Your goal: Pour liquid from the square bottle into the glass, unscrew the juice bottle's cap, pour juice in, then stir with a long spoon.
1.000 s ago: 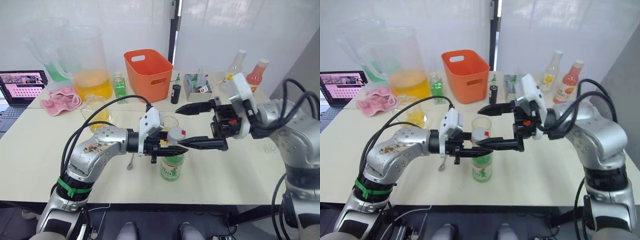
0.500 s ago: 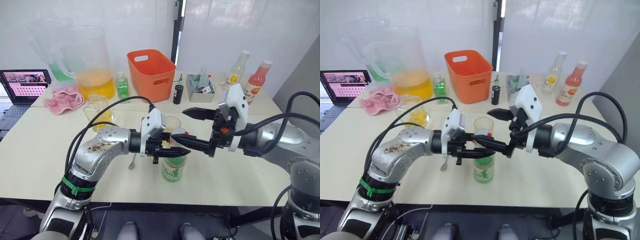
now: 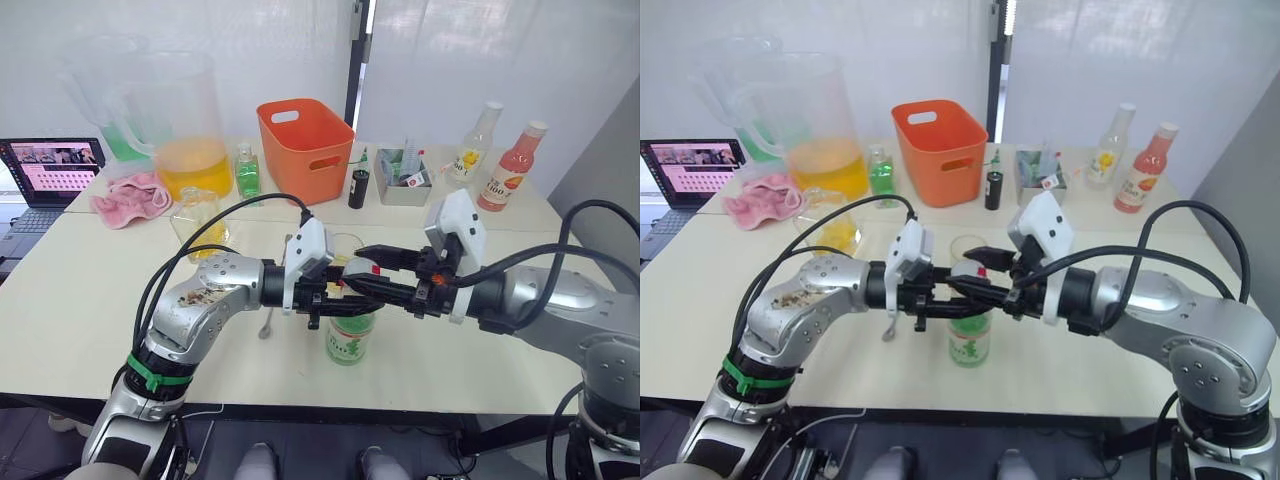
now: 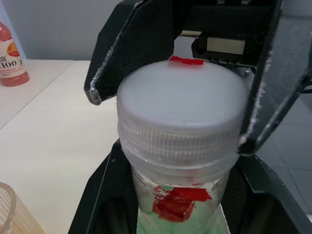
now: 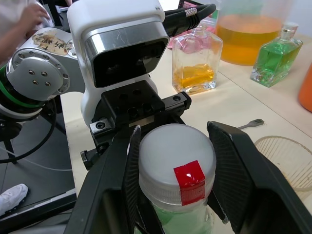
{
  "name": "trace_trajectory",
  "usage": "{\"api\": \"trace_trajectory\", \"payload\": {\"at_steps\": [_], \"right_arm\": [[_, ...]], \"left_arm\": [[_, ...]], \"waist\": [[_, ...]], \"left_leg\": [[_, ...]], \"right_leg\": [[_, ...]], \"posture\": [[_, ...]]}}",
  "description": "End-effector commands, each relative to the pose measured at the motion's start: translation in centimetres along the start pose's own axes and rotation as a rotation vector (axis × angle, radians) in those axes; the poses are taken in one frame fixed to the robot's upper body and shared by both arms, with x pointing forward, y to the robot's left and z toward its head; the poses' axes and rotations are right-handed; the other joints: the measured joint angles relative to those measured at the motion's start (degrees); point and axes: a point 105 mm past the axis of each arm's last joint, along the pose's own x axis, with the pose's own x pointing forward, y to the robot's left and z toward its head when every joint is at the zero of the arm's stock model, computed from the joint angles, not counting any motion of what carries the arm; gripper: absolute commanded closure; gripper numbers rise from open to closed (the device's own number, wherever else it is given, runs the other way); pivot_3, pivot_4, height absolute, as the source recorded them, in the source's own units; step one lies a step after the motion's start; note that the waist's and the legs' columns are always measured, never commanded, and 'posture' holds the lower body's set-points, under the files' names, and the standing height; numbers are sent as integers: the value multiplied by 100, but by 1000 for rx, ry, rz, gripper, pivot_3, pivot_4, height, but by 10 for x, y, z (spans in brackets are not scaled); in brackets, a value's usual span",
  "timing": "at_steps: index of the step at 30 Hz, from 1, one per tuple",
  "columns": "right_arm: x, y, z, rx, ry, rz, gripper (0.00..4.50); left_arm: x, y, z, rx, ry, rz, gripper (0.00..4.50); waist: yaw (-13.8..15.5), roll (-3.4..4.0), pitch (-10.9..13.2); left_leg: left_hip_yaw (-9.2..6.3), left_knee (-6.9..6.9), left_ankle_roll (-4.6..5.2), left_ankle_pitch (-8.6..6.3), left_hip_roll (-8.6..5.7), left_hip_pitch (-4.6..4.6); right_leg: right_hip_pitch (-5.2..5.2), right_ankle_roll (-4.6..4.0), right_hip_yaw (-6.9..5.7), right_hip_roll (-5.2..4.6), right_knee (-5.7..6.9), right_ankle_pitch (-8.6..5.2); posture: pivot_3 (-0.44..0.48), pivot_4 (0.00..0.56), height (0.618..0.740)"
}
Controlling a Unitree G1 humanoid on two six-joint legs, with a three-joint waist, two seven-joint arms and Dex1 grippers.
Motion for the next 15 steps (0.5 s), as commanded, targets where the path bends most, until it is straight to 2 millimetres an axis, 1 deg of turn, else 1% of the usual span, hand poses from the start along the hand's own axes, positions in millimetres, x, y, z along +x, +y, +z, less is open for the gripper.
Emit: {"api": "trace_trajectory", "payload": {"at_steps": [1, 6, 12, 15], "right_arm": [[-4, 0, 1, -22, 4, 1, 2850], [-2, -2, -4, -34, 35, 41, 2850], [-4, 4, -12, -120, 84, 343, 2850], [-6, -1, -12, -178, 84, 496, 2850]], "left_arm": [[1, -6, -4, -9, 6, -32, 2903], [0, -6, -5, -5, 8, -19, 2903], [0, -4, -6, 0, 10, -4, 2903], [-2, -3, -7, 2, 17, 4, 2905]], "waist": [[0, 0, 0], [-1, 0, 0], [1, 0, -1], [-6, 1, -1]], "left_leg": [[0, 0, 0, 0, 0, 0], [0, 0, 0, 0, 0, 1], [2, 0, 0, 0, 0, 5], [2, 0, 0, 0, 0, 6]], "right_leg": [[0, -7, 0, 0, -1, -4], [1, -8, 0, 0, -2, -5], [6, -19, 0, 0, -5, -13], [8, -18, 0, 0, -7, -13]], "posture": [[0, 150, 703], [0, 150, 703], [0, 150, 703], [0, 150, 703]]}}
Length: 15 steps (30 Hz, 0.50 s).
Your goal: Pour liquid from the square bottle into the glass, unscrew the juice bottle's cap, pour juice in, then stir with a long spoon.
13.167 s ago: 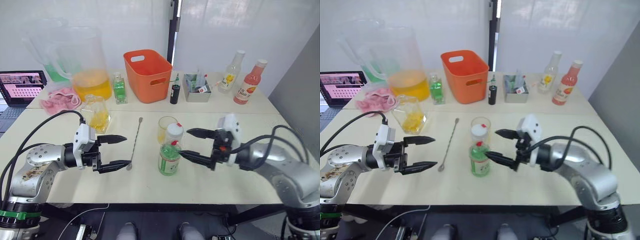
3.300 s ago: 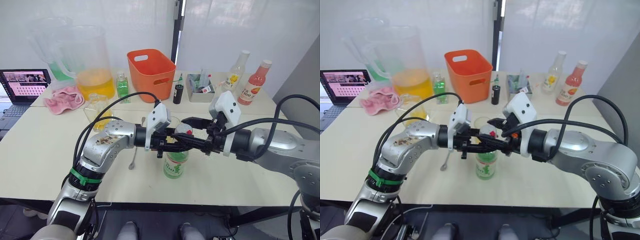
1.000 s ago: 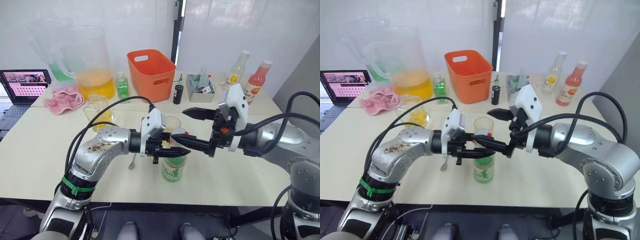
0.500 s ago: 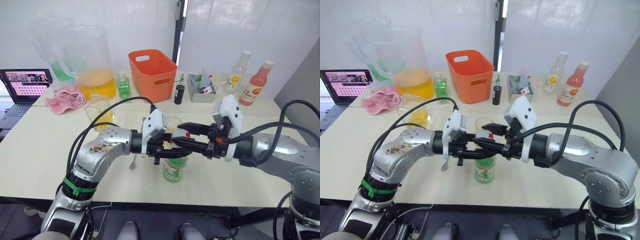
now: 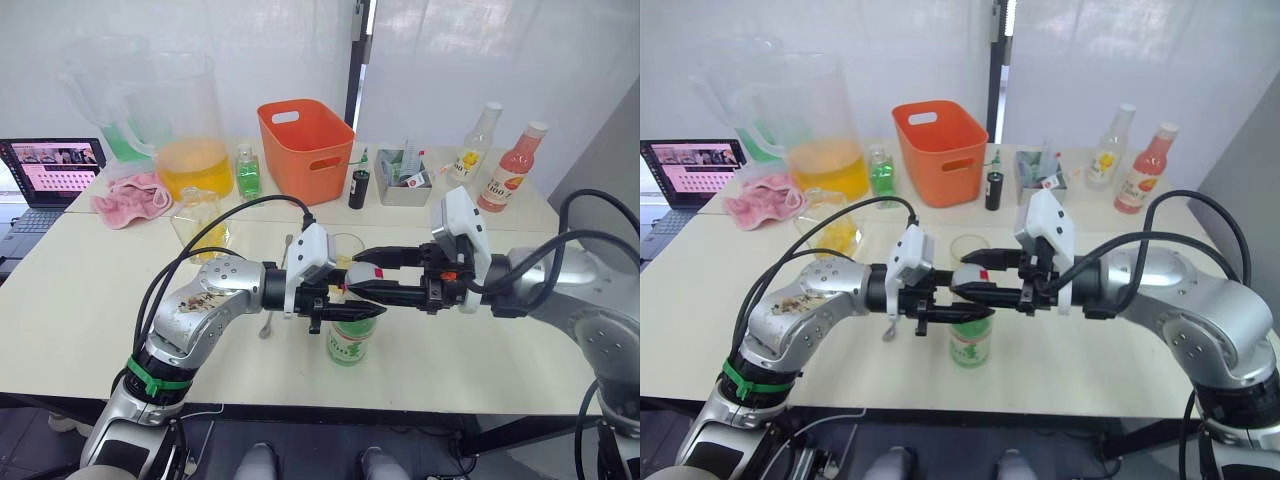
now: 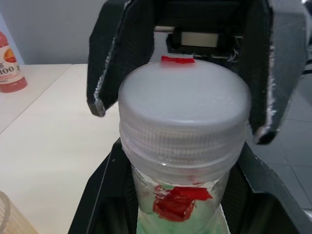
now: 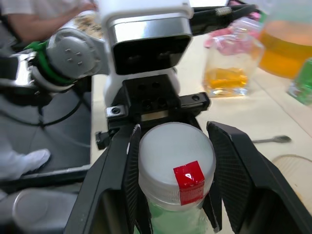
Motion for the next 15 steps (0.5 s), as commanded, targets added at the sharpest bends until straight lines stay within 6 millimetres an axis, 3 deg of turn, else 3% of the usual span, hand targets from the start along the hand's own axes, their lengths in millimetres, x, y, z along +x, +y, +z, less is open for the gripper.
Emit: {"api": "trace_trajectory", "payload": {"at_steps": [1, 11, 13, 15], "right_arm": [[-1, 3, -10, -64, 43, 218, 2850], [2, -35, -4, -156, 96, 423, 2850], [2, -38, 1, -152, 93, 420, 1820], [0, -39, 8, -136, 83, 411, 1101]], "left_arm": [[-5, 3, -7, -36, 12, 21, 2906], [-11, -1, -7, -47, 11, 53, 2907], [-11, -1, -7, -51, 11, 58, 2907], [-12, -1, -7, -58, 9, 61, 2907]], "waist": [[-6, 0, 0], [-24, 1, 0], [-22, 1, 0], [-20, 1, 0]], "left_leg": [[0, 0, 0, 0, 0, 1], [-1, -3, 0, 0, 0, 5], [-2, -3, -1, 0, 1, 4], [-2, -2, -1, 0, 1, 3]], "right_leg": [[0, 0, 0, 1, 0, 0], [-3, 40, -2, 2, 7, 23], [-4, 40, -3, 2, 9, 24], [-6, 40, -3, 2, 11, 23]], "posture": [[0, 150, 703], [0, 150, 703], [0, 150, 703], [0, 150, 703]]}}
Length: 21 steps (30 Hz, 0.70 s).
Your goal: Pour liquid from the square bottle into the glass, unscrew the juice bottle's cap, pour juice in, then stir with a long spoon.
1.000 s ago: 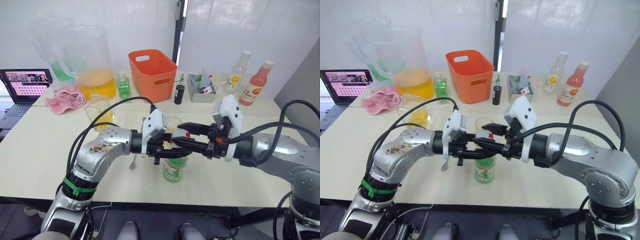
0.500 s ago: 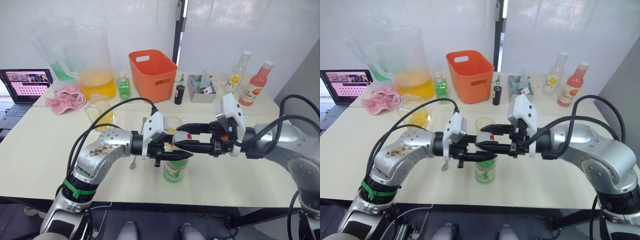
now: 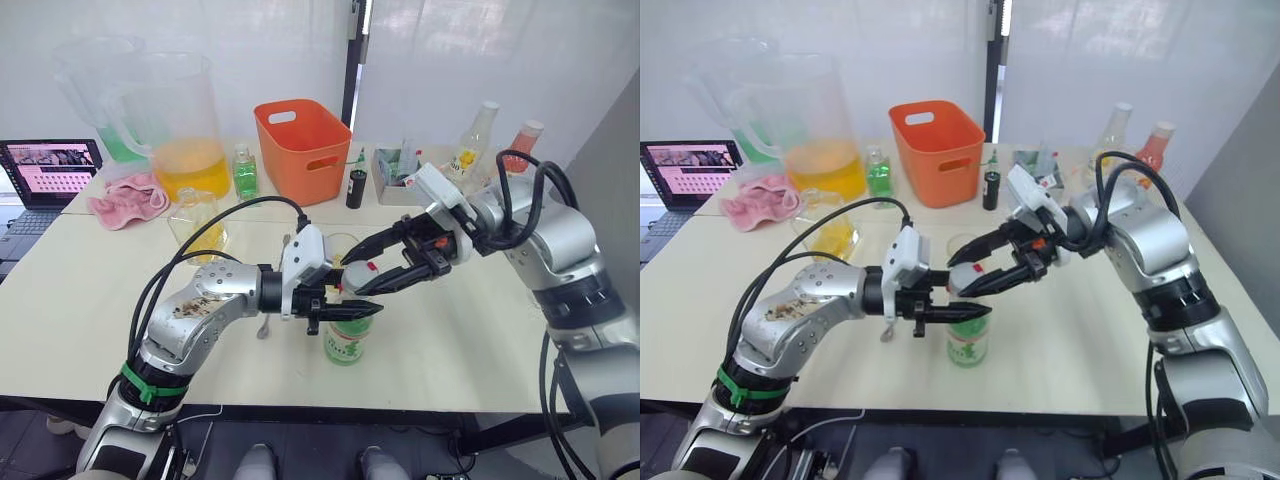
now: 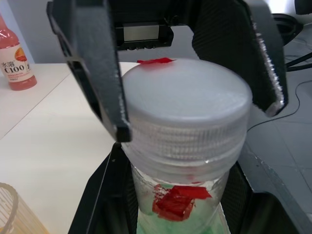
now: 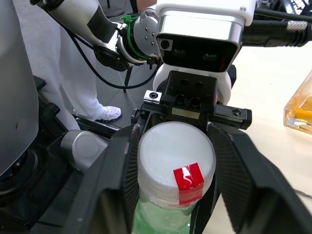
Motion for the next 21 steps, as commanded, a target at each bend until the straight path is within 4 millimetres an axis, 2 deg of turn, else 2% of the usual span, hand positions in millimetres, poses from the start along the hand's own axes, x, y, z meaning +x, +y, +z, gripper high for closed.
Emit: {"api": "trace_trajectory", "payload": {"at_steps": [1, 3, 4, 6, 9, 14, 21], "right_arm": [[-12, 2, 11, 2, 8, -4, 753], [-17, 3, 15, 9, 3, -30, 97], [-20, 4, 15, 10, 5, -51, 14], [-24, 6, 15, 8, 16, -101, 0], [-30, 21, 16, 44, 14, -164, 0], [-24, 37, 18, 94, -40, -315, 0], [-17, 34, 21, 149, -112, -629, 0]], "left_arm": [[-3, -3, -4, -34, 14, -9, 2907], [-3, -3, -2, -40, 10, -12, 2907], [-3, -4, -2, -42, 8, -15, 2907], [-2, -5, -1, -44, 5, -22, 2907], [0, -8, -2, -46, 3, -36, 2908], [4, -11, -3, -57, -2, -62, 2908], [9, -12, -3, -65, -8, -109, 2908]], "waist": [[2, 0, 0], [0, 0, 0], [-2, 0, 0], [2, 0, 0], [19, 0, 0], [2, 0, 0], [22, 0, 0]], "left_leg": [[1, 0, 0, 0, 0, -1], [1, -1, 0, 0, 0, -4], [1, -1, 0, 0, 0, -4], [1, -3, 0, 0, 0, -3], [0, -6, 0, -1, 0, -4], [0, -7, 0, 0, 0, -1], [1, 0, 0, 0, -1, -2]], "right_leg": [[-2, 0, 0, -1, 0, 0], [-6, 0, 1, 0, 3, 0], [-7, -1, 1, 0, 6, 0], [-10, -2, 1, 1, 8, -1], [-8, -2, 0, 0, 7, -4], [-7, -2, 2, 0, 9, -5], [-5, -1, 3, -2, 8, -5]], "posture": [[0, 150, 703], [0, 150, 703], [0, 150, 703], [0, 150, 703], [0, 150, 703], [0, 150, 703], [0, 150, 703]]}}
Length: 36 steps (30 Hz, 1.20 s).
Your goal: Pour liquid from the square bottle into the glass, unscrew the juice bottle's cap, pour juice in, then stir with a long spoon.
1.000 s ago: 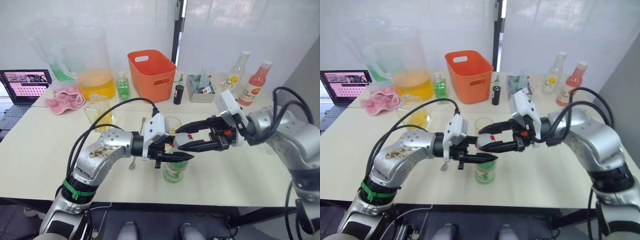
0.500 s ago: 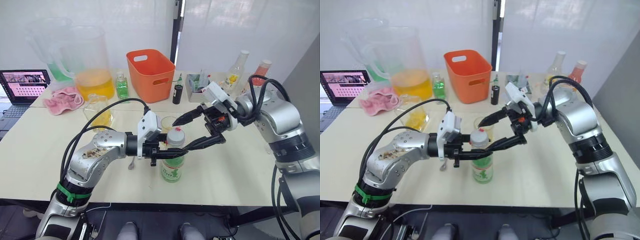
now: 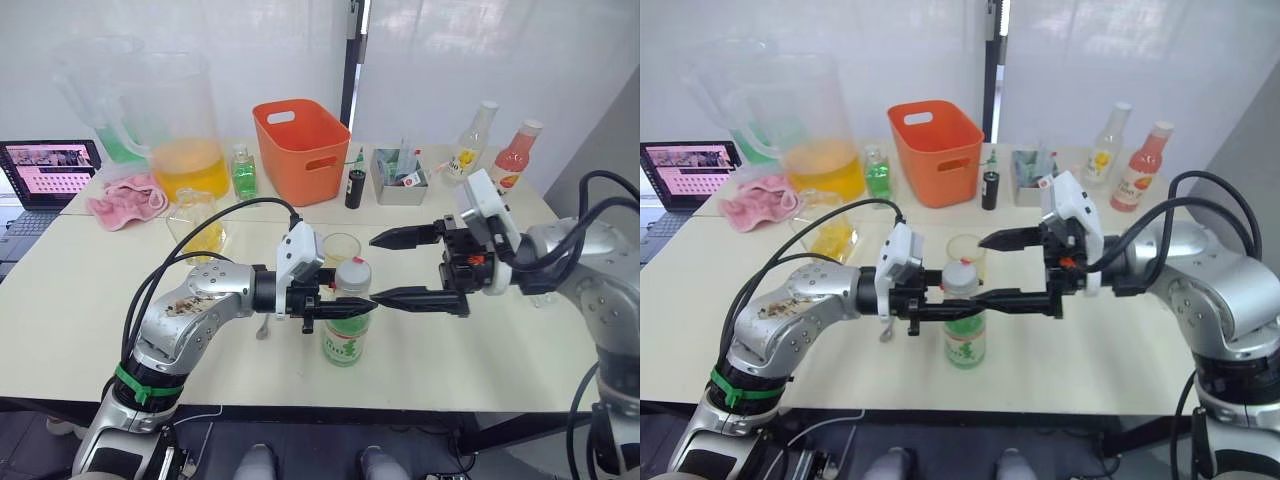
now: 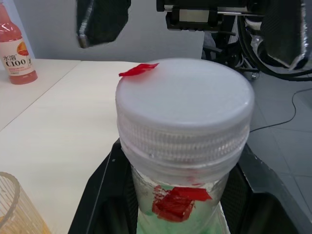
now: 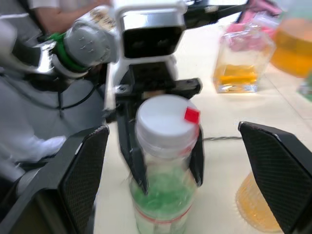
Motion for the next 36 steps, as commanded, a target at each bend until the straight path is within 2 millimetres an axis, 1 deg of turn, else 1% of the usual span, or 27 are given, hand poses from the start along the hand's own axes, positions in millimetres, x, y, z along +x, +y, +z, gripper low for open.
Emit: {"api": "trace_trajectory", "payload": {"at_steps": [1, 6, 10, 12, 17, 20, 22, 26, 27, 33, 35, 36], "right_arm": [[-3, 1, 12, -5, -44, -126, 0], [4, 11, 9, 32, -45, -195, 0], [4, 15, 7, 40, -29, -229, 0], [6, 18, 6, 47, -32, -234, 0], [9, 22, 7, 61, -42, -235, 0], [9, 22, 4, 70, -29, -240, 789], [9, 22, 4, 73, -24, -242, 1499], [9, 20, 0, 94, -8, -241, 2803], [9, 20, -1, 98, -3, -236, 2879], [11, 21, -5, 107, 16, -192, 2879], [12, 23, -6, 102, 20, -161, 2879], [14, 26, -4, 91, 15, -116, 2879]], "left_arm": [[8, -10, -4, -31, 1, -85, 2908], [10, -9, -2, -36, 2, -111, 2908], [12, -7, -1, -32, 1, -123, 2908], [13, -6, 0, -31, 1, -128, 2908], [15, -6, 1, -29, 0, -132, 2908], [15, -5, 2, -28, 1, -126, 2908], [14, -5, 2, -27, 2, -124, 2908], [14, -4, 3, -23, 2, -117, 2908], [14, -4, 3, -22, 1, -116, 2908], [13, -4, 3, -20, 2, -108, 2908], [13, -4, 3, -18, 4, -106, 2908], [13, -5, 3, -17, 6, -105, 2908]], "waist": [[2, 0, 0], [15, 0, 0], [14, 0, 0], [15, 0, 0], [15, 0, 0], [16, 0, 0], [15, 0, 0], [15, 0, 0], [14, 0, 0], [12, 0, 0], [12, 0, 0], [11, 0, 0]], "left_leg": [[0, -1, 0, 0, 0, -2], [-2, -2, 0, 0, -1, -4], [0, -1, 1, 0, -2, -6], [-1, -1, 1, 0, -2, -6], [-1, -1, 1, 0, -2, -6], [-2, -1, 1, 0, -2, -6], [-1, -1, 1, 0, -2, -6], [-2, -1, 1, 0, -2, -6], [-2, -1, 1, 0, -2, -6], [-2, -1, 1, 0, -2, -5], [-2, -1, 1, 0, -2, -5], [-2, -1, 1, 0, -2, -5]], "right_leg": [[0, 0, 0, -1, -3, 0], [1, -1, 0, -1, -6, 1], [2, -2, 1, -3, -10, 0], [3, -17, 0, -3, -11, -8], [4, -18, 0, -3, -13, -9], [5, -26, 0, -3, -14, -13], [5, -39, 0, -3, -15, -21], [5, -40, 0, -3, -14, -21], [6, -40, 0, -3, -15, -22], [6, -41, 0, -3, -15, -22], [7, -40, 0, -3, -15, -22], [7, -40, 0, -3, -16, -22]], "posture": [[0, 150, 703], [0, 150, 703], [0, 150, 703], [0, 150, 703], [0, 150, 703], [0, 150, 703], [0, 150, 703], [0, 150, 703], [0, 150, 703], [0, 150, 703], [0, 150, 703], [0, 150, 703]]}}
